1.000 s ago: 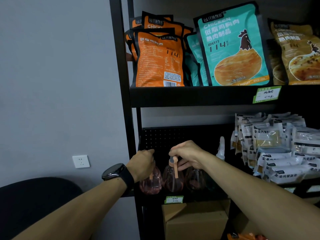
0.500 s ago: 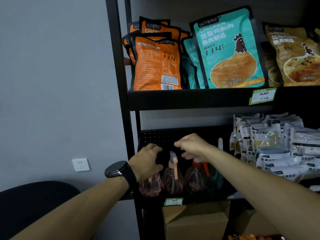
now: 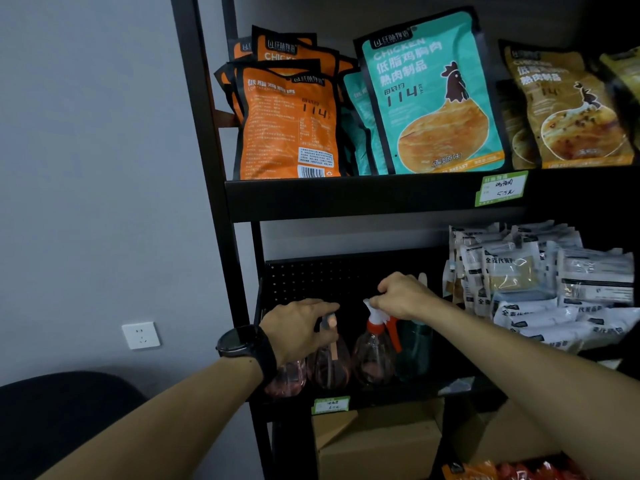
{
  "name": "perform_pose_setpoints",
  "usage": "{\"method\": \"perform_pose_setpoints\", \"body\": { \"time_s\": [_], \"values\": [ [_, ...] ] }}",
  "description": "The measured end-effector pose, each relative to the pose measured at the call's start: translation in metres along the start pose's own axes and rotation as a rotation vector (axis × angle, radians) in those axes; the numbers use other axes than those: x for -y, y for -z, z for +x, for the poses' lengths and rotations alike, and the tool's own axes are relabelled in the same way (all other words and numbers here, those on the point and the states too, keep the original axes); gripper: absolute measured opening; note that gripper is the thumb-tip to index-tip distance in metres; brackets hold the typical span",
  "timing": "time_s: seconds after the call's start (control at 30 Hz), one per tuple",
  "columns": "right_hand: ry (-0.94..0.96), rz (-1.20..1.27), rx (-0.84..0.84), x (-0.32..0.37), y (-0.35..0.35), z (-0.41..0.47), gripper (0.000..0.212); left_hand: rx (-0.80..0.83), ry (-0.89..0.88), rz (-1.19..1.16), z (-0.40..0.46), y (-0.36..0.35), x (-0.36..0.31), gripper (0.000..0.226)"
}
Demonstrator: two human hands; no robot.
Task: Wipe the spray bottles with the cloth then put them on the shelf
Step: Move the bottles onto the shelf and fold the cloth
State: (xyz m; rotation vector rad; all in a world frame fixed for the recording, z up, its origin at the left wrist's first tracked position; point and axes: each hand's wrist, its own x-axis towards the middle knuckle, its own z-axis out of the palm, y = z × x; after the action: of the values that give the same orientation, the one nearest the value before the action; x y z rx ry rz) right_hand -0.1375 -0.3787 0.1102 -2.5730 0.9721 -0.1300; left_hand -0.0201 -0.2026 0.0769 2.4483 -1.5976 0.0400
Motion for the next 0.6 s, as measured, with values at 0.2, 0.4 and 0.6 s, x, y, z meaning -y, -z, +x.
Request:
{"method": "perform_pose_setpoints", "body": {
  "time_s": [0.2,0.4,0.6],
  "values": [
    [-0.032,-0.098,0.014,0.003,-0.008,-0.005,0.029,-0.037,0.0,-0.025,0.002,-0.004,-0.002,0.053],
    [-0.044,-0.088,-0.005,0.007,-0.011,-0.006,0.028,-0.039,-0.012,-0.063,0.003,-0.005,0.002,0.05],
    [-0.063,-0.049,-0.001,0.006,-0.014,-0.003,0.029,-0.023,-0.018,-0.093,0.002,-0.005,0.004,0.051]
  ]
}}
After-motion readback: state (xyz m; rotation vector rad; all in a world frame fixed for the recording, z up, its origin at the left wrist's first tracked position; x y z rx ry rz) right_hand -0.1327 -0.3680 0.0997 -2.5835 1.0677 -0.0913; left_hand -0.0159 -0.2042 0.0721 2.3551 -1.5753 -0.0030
